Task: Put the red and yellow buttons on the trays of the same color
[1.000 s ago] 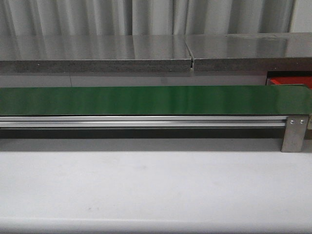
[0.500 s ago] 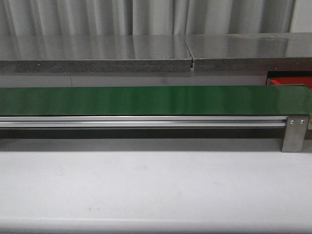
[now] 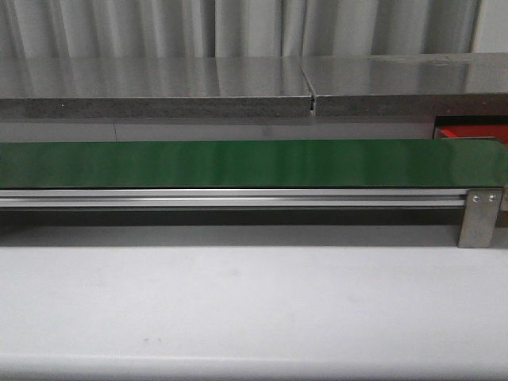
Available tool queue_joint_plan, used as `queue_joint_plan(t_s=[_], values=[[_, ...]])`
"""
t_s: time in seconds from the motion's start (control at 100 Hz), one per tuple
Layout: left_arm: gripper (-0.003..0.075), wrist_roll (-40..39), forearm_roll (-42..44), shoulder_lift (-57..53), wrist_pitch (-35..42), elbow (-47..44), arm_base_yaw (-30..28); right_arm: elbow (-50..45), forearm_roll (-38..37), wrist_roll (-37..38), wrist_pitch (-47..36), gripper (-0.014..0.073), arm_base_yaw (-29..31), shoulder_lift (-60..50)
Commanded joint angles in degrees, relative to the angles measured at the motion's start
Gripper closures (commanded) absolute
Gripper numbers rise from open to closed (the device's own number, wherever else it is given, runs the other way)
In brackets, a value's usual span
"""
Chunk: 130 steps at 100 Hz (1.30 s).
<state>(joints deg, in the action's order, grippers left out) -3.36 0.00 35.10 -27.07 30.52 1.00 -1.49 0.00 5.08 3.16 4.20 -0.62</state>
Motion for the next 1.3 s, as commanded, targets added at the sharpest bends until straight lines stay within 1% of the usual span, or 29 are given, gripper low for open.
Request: queue_joint_plan(t_s=[0.0,0.03,0.1,0.13,0.14,0.15,0.17,0.18,0.22,0.27,0.29,0.44,0.51,0.63,0.75,0.94,1.11,1.29], values=[[0.0696,-0.45,0.00,3.67,0.96,3.68,0.05,1.27,-0.68,-0.29,-4.42,0.0710,0.34,-0.92],[0.0657,-0.45,0.00,4.72,0.40,4.24,0.05,1.27,-0.68,-0.29,-4.42,0.0710,0.34,-0.92],[0.0512,-0.45,-0.46,6.98,0.14,4.97,0.05,1.27,-0.68,-0.29,-4.42,0.0710,0.34,-0.92],[0.0424,-0.45,-0.67,7.76,0.14,5.23,0.05,1.27,-0.68,-0.29,-4.42,0.0710,0.34,-0.92],[0.0407,-0.45,-0.67,8.13,0.14,5.40,0.05,1.27,-0.68,-0.29,-4.42,0.0710,0.34,-0.92],[0.0370,-0.45,-0.67,8.32,0.14,5.55,0.05,1.27,-0.68,-0.29,-4.42,0.0710,0.34,-0.92],[0.0335,-0.45,-0.67,8.83,0.14,5.70,0.05,1.27,-0.68,-0.29,-4.42,0.0710,0.34,-0.92],[0.0300,-0.45,-0.67,9.19,0.14,5.84,0.05,1.27,-0.68,-0.29,-4.42,0.0710,0.34,-0.92],[0.0213,-0.45,-0.67,10.01,0.14,6.41,0.05,1.27,-0.68,-0.29,-4.42,0.0710,0.34,-0.92],[0.0153,-0.45,-0.67,11.08,-0.10,7.28,0.05,1.27,-0.68,-0.29,-4.42,0.0710,0.34,-0.92],[0.0142,-0.55,-0.67,11.63,-0.23,7.64,0.05,1.27,-0.68,-0.29,-4.42,0.0710,0.34,-0.92],[0.0154,-3.94,-0.67,16.24,-1.25,10.92,-0.22,1.27,-0.68,-0.29,-4.42,0.0710,0.34,-0.92],[0.0154,-5.44,-0.67,18.85,-3.21,13.08,-1.55,1.27,-0.68,-0.29,-4.42,0.0710,0.34,-0.92],[0.0155,-6.38,-1.59,23.36,-7.69,17.15,-5.72,1.27,-0.68,-0.29,-4.42,0.0710,0.34,-0.92],[0.0155,-6.38,-2.96,27.42,-11.76,21.06,-11.09,1.27,-0.68,-0.29,-4.42,0.0710,0.34,-0.92],[0.0155,-6.38,-3.44,33.15,-18.53,25.72,-18.38,1.27,-0.68,-0.29,-4.42,0.0710,0.34,-0.92],[0.0155,-6.38,-3.92,37.91,-22.47,29.02,-23.48,1.27,-0.68,-0.29,-4.42,0.0710,0.34,-0.92],[0.0155,-6.38,-4.67,42.76,-23.90,31.53,-28.07,1.27,-0.68,-0.29,-4.42,0.0710,0.34,-0.92]])
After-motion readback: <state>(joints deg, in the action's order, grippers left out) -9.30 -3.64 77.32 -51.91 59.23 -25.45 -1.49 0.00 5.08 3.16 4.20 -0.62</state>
